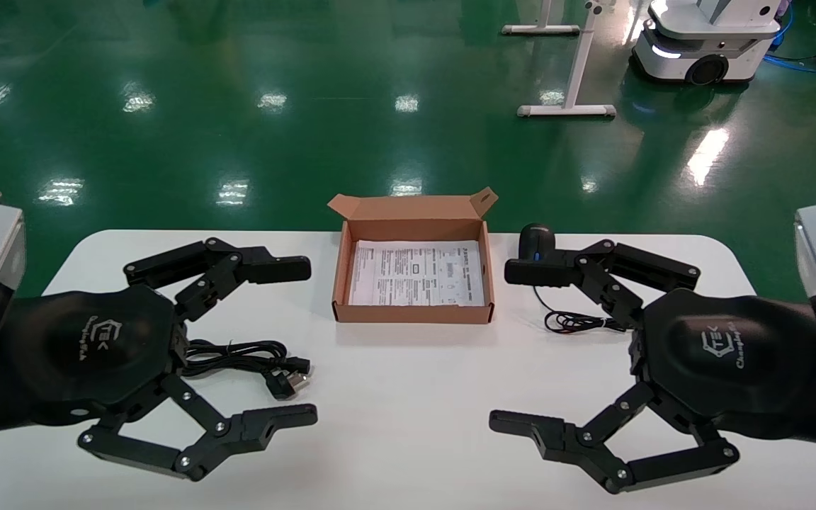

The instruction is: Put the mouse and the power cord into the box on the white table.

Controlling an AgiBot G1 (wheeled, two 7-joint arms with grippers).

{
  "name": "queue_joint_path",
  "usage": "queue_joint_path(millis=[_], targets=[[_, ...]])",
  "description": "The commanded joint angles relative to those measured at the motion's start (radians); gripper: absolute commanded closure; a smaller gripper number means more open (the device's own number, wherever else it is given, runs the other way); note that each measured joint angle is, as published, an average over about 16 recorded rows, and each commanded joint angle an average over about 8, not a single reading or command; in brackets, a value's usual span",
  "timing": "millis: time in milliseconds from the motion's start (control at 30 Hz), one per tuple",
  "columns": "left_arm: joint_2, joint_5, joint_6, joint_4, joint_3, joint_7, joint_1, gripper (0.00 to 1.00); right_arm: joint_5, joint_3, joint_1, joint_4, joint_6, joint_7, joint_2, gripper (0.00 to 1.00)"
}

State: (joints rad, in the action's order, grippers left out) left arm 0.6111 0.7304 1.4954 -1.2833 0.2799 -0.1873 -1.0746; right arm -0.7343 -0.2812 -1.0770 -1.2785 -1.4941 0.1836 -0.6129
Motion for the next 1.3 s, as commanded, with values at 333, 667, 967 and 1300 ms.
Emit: queue_joint_path(millis=[333, 667, 967, 1300], targets=[[0.000, 0.000, 0.000, 0.000, 0.000, 0.000, 0.000, 0.00, 0.000, 0.000, 0.000, 0.000, 0.000, 0.000, 0.000, 0.00], [-0.001, -0.002, 0.000, -0.003, -0.001, -0.001, 0.002, 0.00, 0.000, 0.000, 0.000, -0.001, 0.000, 0.001, 0.000, 0.00], [-0.005, 0.041, 0.036, -0.002, 0.025, 0.000, -0.029, 0.00, -0.037, -0.004, 0.000, 0.027, -0.017, -0.035, 0.021, 0.00], [-0.025, 0.315, 0.090, 0.091, 0.242, 0.010, -0.238, 0.00, -0.312, -0.105, -0.137, 0.252, -0.073, -0.316, 0.012, 0.00]])
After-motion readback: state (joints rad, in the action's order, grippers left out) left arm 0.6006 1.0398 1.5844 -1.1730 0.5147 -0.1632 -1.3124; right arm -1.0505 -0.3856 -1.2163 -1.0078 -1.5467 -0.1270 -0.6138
